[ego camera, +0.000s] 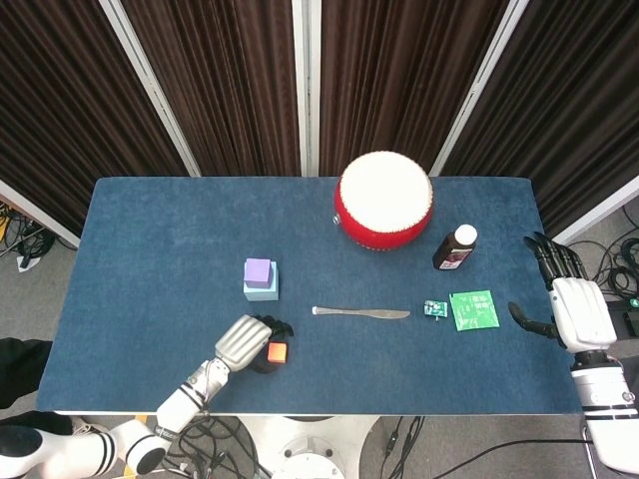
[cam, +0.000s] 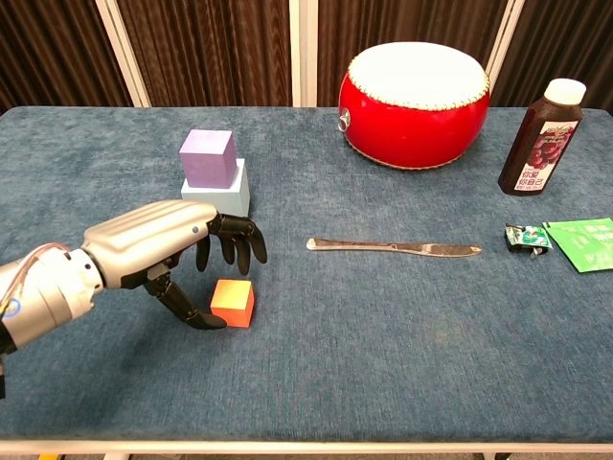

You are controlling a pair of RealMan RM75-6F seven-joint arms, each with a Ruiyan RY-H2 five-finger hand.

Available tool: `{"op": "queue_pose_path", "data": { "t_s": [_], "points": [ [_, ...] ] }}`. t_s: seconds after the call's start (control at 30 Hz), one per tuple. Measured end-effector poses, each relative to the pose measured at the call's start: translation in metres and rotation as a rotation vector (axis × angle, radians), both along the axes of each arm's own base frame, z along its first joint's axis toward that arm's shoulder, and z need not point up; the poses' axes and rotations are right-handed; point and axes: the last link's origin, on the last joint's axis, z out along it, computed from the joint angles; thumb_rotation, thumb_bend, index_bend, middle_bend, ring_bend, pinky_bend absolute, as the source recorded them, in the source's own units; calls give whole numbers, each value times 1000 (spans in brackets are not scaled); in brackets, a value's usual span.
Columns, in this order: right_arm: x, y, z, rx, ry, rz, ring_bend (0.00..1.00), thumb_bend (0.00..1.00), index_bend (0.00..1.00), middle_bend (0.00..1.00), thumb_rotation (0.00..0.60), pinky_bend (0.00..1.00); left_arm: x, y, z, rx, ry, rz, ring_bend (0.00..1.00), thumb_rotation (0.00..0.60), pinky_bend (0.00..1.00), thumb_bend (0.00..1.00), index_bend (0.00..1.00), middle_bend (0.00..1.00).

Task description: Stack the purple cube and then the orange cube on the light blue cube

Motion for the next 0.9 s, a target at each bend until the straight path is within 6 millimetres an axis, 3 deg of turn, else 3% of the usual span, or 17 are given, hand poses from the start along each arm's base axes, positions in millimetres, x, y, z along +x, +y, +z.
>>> {"op": "queue_pose_path", "data": {
  "t_s": [0.9],
  "points": [
    [-1, -1, 0, 2, -5, -3, 0, 215, 0, 0, 600, 0, -4, 1, -5, 30, -1, 25, 466, 600, 567, 225, 485, 630]
  ]
}}
